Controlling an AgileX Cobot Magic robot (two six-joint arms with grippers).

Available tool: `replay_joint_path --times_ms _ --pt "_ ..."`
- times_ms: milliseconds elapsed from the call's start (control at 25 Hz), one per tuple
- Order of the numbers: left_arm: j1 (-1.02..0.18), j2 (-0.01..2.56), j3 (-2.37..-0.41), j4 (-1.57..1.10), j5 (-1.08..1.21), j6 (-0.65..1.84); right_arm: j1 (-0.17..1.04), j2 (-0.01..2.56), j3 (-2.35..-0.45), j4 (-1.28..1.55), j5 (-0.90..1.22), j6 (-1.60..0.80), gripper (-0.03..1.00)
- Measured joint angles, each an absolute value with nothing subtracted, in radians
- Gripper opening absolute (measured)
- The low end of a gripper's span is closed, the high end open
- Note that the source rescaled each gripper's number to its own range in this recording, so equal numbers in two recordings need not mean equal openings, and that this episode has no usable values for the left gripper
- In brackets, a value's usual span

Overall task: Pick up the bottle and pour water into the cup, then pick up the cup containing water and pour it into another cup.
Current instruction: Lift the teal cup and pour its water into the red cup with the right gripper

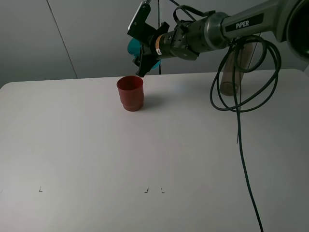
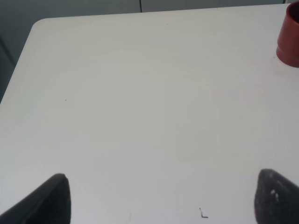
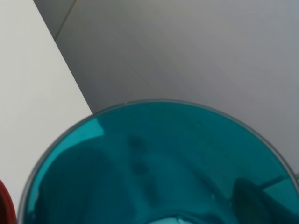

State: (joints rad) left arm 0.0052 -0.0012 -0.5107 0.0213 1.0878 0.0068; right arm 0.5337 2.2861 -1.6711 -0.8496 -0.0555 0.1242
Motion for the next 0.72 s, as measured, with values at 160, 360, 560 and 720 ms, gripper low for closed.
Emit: replay_joint_path --times_ms 160,360,560,720 --pt "0.005 -0.001 -0.511 0.021 1.088 0.007 0.534 2.286 -1.671 -0.85 -0.055 0.074 0.08" --pt "0.005 -0.001 -0.511 0.021 1.088 0.007 0.535 2.286 -1.671 -0.85 -0.055 0.0 0.08" --pt "0.005 -0.001 -0.511 0.021 1.088 0.007 0.535 2.286 -1.671 -0.85 -0.055 -0.103 0.08" --pt "0.005 -0.001 -0.511 0.021 1.088 0.007 0.535 2.286 -1.671 -0.85 -0.055 -0.173 0.08"
